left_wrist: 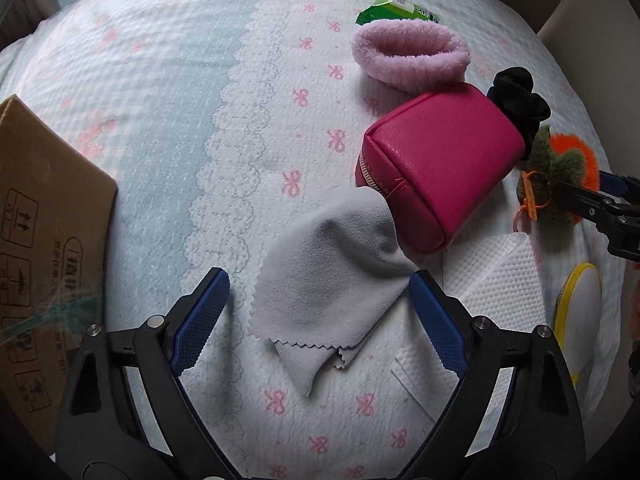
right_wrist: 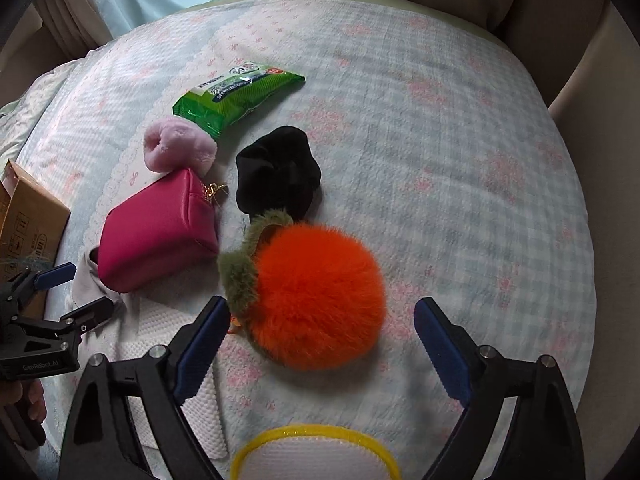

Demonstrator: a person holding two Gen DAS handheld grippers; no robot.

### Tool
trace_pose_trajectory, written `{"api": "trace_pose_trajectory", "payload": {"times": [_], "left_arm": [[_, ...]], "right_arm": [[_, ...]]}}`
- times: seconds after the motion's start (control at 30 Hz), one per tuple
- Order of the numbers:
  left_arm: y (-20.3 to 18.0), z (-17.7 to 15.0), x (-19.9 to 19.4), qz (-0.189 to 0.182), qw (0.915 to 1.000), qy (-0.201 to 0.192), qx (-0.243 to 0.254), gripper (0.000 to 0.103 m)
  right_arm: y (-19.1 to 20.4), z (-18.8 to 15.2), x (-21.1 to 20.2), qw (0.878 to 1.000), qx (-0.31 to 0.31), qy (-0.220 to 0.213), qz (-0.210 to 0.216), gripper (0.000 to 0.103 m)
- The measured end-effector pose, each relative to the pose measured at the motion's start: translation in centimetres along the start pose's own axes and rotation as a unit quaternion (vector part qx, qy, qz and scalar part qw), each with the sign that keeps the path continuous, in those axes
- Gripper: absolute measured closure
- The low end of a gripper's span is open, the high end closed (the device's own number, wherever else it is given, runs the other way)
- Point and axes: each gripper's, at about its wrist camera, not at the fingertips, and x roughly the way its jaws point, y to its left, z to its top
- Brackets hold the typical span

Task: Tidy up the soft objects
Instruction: 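Grasp the grey cloth with the left tool while the right tool grasps the orange pompom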

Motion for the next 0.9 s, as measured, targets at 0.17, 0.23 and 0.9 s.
{"api": "trace_pose_trajectory", "payload": {"times": [0.17,0.23,0.9], "left_arm": [[-0.8,0.2,0.8,0.002,0.9999,0.001,0.011,0.021],[-1.0,0.5,0.9,0.003,0.9999,0.003,0.014,0.027],[-1.4,1.7,-0.8,0.005,0.9993,-0.019,0.032,0.091]], "right_arm": [[-0.4,0.5,1.6,1.0,0.006,0.0,0.02,0.031],[-0.5,0.7,2.0,1.0,0.007,0.003,0.027,0.038],[-0.5,0.1,1.1,0.998,0.032,-0.023,0.058,0.066]]}}
